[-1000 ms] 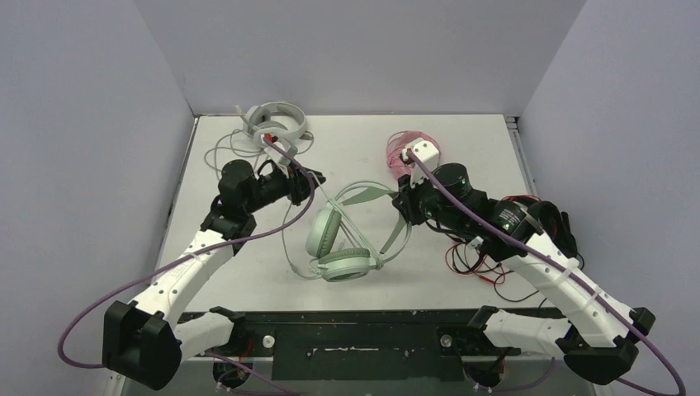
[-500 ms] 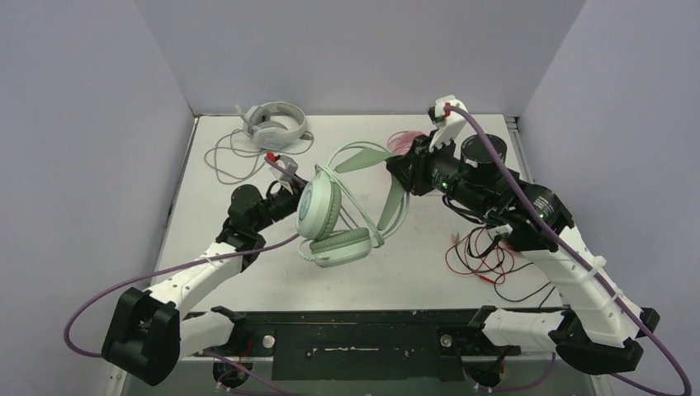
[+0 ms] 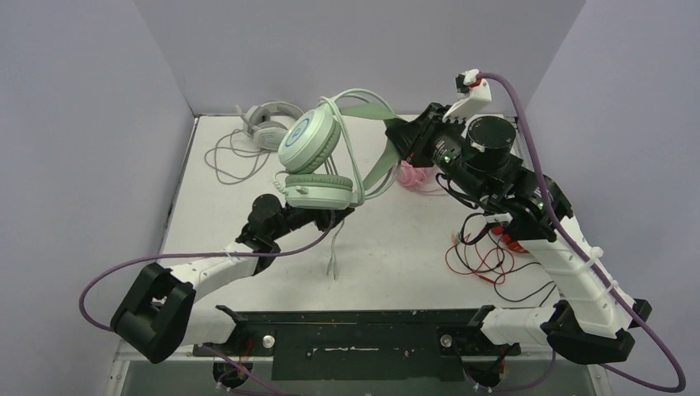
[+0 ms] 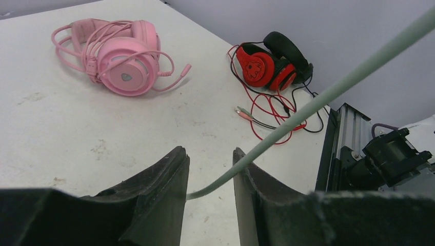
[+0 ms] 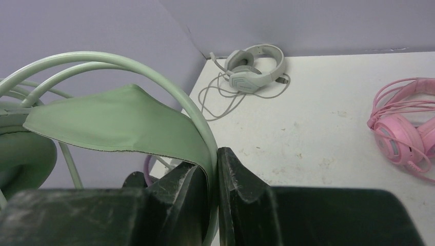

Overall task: Wrap the headphones
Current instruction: Wrap the headphones cable around the headphones.

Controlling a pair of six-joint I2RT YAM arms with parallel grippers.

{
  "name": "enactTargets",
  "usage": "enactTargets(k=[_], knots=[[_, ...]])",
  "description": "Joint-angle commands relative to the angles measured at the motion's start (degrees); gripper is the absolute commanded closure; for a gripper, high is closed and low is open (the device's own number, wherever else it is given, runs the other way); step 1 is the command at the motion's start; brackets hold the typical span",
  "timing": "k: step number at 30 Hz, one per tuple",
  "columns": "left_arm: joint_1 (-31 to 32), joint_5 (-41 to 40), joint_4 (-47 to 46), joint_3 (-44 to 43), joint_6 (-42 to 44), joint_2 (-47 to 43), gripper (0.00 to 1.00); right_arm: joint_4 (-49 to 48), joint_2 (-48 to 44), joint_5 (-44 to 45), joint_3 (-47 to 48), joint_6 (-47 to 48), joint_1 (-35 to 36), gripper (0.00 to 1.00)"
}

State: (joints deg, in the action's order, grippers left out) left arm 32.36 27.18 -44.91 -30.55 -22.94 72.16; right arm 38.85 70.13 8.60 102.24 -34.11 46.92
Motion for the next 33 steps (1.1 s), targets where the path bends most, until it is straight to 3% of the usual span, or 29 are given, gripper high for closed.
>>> enactTargets(k=[1,5,7,8,11,16,21,29,33], knots=[[1.89,-0.92,-10.30,-0.73,-0.12,3.95,0.63,-11.13,-1.16,3.21,4.29,-7.74,-0.15,1.00],[2.56,-5.06,-12.14,-1.97,0.62,7.95,0.46,-11.76,0.07,3.01,6.29,-8.02,-0.13,1.00],[3.07,-7.48,-11.63,-2.87,2.13,9.28,0.46,-11.55,0.54,3.00,7.44,-8.15,-0.15,1.00],[3.22,-8.01,-11.68,-3.32,2.65,9.99,0.51,-11.40,0.68,3.30,7.90,-8.19,-0.09,1.00],[3.37,-7.02,-12.64,-4.30,2.31,12.36,0.79,-11.06,0.61,6.90,8.39,-8.34,-0.10,1.00],[4.12,-4.35,-18.38,-1.82,-1.32,14.32,1.00,-11.67,-0.54,18.34,6.83,-8.92,-0.15,1.00],[6.09,-3.04,-17.52,-0.05,-3.00,11.49,1.00,-14.83,-1.31,32.25,1.92,-8.77,-0.15,1.00],[15.03,-6.53,-4.65,0.92,1.73,4.70,1.00,-18.52,5.27,51.89,2.36,-0.14,-0.51,1.00],[20.22,-9.98,2.95,-0.55,5.02,2.20,1.00,-18.81,9.04,56.50,2.50,3.75,-3.16,1.00]])
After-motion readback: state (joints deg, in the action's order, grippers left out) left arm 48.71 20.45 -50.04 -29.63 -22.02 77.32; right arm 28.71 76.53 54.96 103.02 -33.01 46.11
